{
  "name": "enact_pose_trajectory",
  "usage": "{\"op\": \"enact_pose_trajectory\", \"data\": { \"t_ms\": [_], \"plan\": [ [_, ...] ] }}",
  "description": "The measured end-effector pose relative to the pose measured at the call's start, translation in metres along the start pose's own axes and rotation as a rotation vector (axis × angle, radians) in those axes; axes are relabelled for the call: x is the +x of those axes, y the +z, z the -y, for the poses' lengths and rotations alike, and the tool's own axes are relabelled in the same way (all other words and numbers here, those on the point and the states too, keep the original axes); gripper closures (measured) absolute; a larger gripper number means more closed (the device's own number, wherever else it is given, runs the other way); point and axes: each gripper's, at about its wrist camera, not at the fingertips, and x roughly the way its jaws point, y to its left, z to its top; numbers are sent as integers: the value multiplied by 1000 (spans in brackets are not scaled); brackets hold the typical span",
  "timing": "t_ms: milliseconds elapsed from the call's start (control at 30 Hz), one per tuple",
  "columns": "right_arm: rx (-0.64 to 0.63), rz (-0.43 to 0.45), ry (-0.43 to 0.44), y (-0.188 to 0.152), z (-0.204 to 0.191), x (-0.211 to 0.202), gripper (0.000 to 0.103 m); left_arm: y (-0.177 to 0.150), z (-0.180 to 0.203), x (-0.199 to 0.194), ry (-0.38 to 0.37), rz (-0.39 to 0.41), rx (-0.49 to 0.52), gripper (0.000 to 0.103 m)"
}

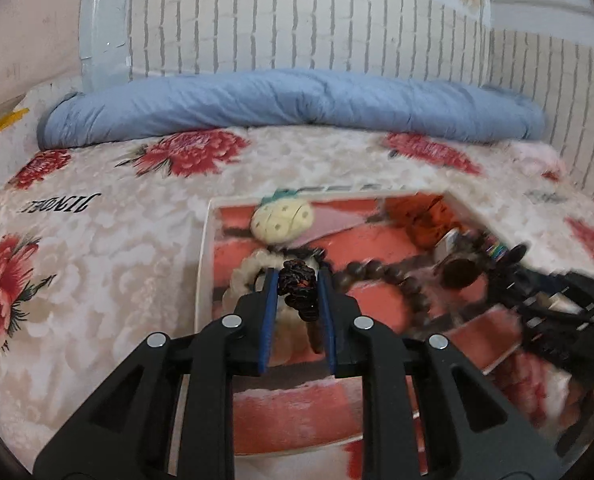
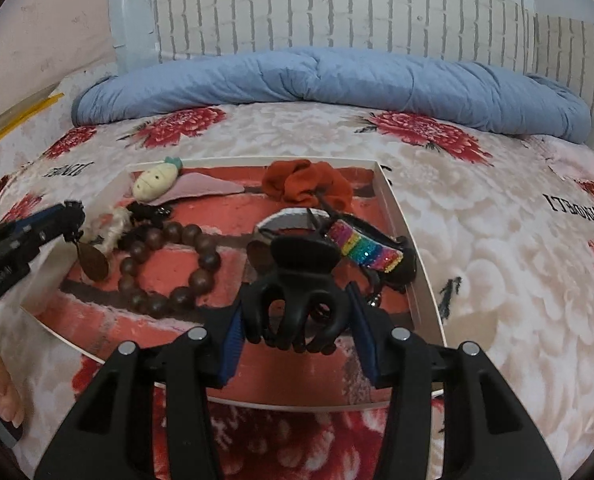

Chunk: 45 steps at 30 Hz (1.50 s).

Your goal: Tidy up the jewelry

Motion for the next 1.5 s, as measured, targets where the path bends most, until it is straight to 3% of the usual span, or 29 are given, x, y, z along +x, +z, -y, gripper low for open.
{"op": "enact_pose_trajectory", "data": {
  "t_ms": [133, 467, 567, 633, 700, 767, 967, 1067, 1133, 1267, 1500],
  "plan": [
    [-42, -3, -34, -1, -3, 9, 56, -4, -7, 11, 30, -28, -18, 84],
    [1, -17, 7, 5, 8, 26, 56, -10, -17, 33, 59, -112, -58, 80],
    [7, -17, 15, 5, 9, 27, 53, -10, -16, 33, 73, -111, -52, 60],
    [11, -17, 20, 5, 10, 26, 42, -10, -13, 29, 73, -96, -40, 51],
    [18, -19, 24, 4, 11, 25, 33, -8, -10, 24, 84, -71, -25, 31],
    [29, -11, 36, 3, 13, 19, 33, -7, -7, 14, 90, -29, -11, 26],
    [85, 61, 50, -4, 24, -18, 15, -9, -2, -33, 99, 66, -11, 5],
    [126, 97, 72, -8, 26, -45, 13, -11, -2, -66, 102, 125, -17, 5],
    [139, 124, 81, -15, 23, -67, 4, -16, -2, -92, 103, 142, -16, 5],
    [128, 175, 78, -40, 8, -112, 4, -40, -12, -138, 76, 169, -68, 5],
    [64, 231, 29, -89, -23, -176, 4, -80, -18, -200, 110, 221, -94, 5]
  ]
}}
